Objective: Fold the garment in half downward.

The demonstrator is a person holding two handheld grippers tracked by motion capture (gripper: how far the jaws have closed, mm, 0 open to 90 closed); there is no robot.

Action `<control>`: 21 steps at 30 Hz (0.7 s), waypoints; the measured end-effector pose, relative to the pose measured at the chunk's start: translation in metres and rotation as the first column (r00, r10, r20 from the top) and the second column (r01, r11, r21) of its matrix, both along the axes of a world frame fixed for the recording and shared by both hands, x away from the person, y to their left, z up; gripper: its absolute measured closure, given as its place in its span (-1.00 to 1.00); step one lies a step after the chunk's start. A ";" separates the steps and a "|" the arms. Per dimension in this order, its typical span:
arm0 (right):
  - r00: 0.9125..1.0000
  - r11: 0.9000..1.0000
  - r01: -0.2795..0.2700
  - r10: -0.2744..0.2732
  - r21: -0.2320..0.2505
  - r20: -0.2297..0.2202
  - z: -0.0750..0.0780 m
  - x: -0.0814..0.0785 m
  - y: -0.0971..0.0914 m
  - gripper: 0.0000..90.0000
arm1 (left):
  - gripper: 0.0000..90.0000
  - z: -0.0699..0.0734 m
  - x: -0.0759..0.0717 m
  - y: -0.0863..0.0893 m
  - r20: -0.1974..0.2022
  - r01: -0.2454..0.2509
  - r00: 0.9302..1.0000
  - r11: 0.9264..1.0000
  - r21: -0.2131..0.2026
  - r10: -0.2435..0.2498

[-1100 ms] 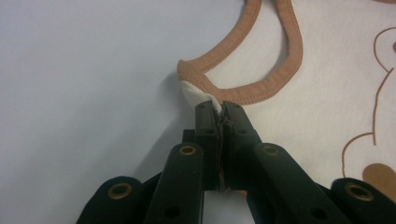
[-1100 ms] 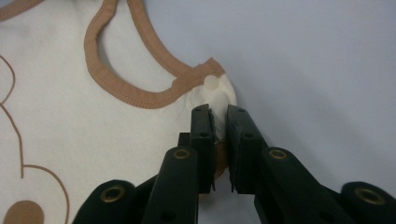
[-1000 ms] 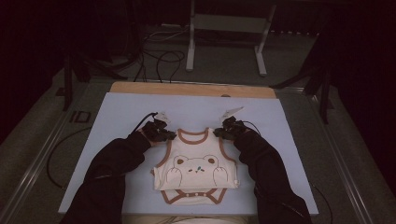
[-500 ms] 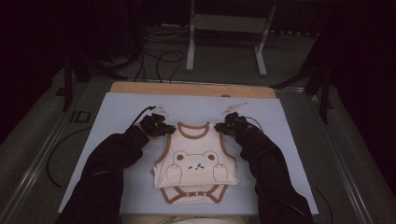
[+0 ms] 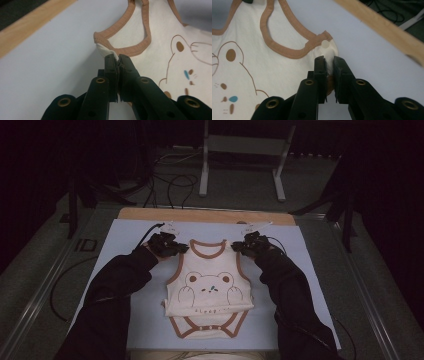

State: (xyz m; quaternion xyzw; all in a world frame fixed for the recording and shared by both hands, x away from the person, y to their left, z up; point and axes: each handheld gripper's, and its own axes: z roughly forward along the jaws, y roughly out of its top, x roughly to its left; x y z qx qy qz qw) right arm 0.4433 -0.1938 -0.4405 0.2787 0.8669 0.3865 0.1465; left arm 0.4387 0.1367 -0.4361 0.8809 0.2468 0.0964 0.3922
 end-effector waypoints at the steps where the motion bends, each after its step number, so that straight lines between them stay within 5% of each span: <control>1: 1.000 1.000 0.003 -0.003 0.006 0.008 0.003 0.000 0.000 0.83 | 0.95 0.003 0.000 0.001 0.003 0.002 1.000 1.000 -0.006 -0.002; 21: 0.988 0.998 0.024 -0.032 0.057 0.149 0.059 0.007 0.001 0.83 | 0.95 0.061 0.006 0.004 0.125 -0.028 0.992 0.999 -0.035 0.032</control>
